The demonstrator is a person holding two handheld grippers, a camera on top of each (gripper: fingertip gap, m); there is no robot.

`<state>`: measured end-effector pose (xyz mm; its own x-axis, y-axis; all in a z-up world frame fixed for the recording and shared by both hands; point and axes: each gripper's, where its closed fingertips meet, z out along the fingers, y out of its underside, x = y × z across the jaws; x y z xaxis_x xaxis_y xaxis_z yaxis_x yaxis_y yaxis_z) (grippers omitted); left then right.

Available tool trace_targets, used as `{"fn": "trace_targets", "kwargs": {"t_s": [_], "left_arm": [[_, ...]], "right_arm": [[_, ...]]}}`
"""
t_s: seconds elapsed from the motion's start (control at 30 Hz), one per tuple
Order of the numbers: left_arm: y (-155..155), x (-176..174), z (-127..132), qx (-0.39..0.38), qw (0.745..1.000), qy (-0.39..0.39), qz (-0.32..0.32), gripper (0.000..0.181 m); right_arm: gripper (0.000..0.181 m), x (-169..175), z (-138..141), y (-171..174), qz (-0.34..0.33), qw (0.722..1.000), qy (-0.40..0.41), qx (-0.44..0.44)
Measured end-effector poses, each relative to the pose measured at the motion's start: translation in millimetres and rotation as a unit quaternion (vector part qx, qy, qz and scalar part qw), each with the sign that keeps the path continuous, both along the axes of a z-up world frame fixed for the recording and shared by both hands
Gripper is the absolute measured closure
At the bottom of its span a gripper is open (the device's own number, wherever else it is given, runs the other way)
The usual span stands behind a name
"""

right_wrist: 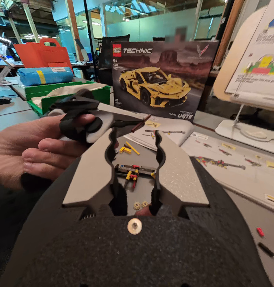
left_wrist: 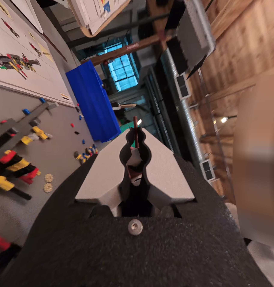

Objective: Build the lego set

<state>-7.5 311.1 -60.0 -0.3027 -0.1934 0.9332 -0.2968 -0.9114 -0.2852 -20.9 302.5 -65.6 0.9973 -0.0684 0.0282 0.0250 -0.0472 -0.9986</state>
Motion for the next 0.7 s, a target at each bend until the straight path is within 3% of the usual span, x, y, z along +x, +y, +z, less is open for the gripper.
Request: {"fn": "trace_targets", "kwargs": {"t_s": [0.23,0.7], "left_arm": [[1,7,1,-0.067,0.997,-0.004,0.036,0.179],[-1,5,-4,-0.076,0.997,0.009,0.03,0.178]], "right_arm": [[0.159,13,0,10,-0.052,0.998,-0.045,-0.005],[0.177,15,-2,12,-0.068,0.992,-0.11,-0.005]]}}
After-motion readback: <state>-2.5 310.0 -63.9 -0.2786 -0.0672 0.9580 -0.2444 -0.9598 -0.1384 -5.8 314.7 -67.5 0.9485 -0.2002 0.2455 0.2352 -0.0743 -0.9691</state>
